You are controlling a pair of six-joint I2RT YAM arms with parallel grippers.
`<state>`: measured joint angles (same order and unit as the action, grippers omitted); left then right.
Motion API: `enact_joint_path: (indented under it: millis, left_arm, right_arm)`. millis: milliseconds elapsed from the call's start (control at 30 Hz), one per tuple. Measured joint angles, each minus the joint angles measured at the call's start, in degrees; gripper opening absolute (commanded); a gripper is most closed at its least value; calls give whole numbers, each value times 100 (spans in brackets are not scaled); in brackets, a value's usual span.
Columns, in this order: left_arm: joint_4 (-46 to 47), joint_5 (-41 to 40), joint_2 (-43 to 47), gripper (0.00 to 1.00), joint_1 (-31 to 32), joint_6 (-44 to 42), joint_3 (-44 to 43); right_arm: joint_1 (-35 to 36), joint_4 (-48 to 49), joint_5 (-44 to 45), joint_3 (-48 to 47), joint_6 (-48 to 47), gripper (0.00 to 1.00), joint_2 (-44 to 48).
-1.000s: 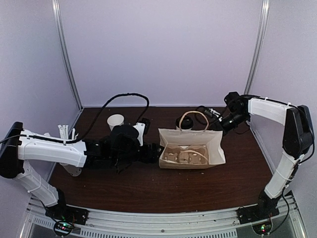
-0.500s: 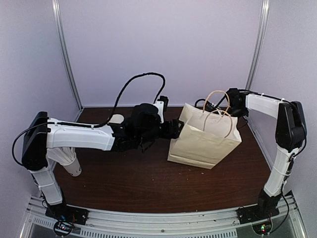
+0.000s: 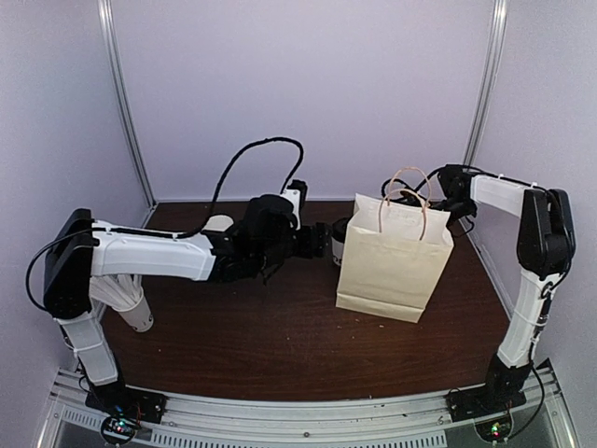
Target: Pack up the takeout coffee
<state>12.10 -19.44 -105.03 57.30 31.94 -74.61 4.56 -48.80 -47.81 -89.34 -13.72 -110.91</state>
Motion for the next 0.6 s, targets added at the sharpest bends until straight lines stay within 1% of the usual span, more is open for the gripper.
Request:
enact_joint_path:
  millis: [67, 133, 200, 267, 300, 400, 500, 600]
  left_arm:
    - [66, -85, 426, 80, -4, -133, 483]
    - [197, 20, 876, 78, 15, -400, 940]
    - [160, 243, 1239, 76, 101, -754, 1091]
    - [85, 433, 1451, 73, 334, -1082, 931]
    - [-24, 501, 1504, 72, 525, -1233, 719]
    - [31, 791, 1482, 72, 1054, -1375, 116]
    - [212, 1108, 1272, 80, 1401, -1281, -396]
    - [426, 1296, 682, 84, 1504, -1069, -1036]
  right_arm:
    - [-155, -4, -7, 26, -9, 78, 0]
    - [-365, -9, -24, 87, -50, 78, 0]
    - [-605, -26, -42, 181, -109, 78, 0]
    - [-798, -44, -46, 284, -142, 78, 0]
    - [-894, -63, -48, 343, -149, 78, 2]
    - [-1126, -66, -76, 507, -140, 78, 70]
    - [-1351, -63, -146, 807, -127, 78, 402]
    - [-1537, -55, -181, 992, -131, 78, 872]
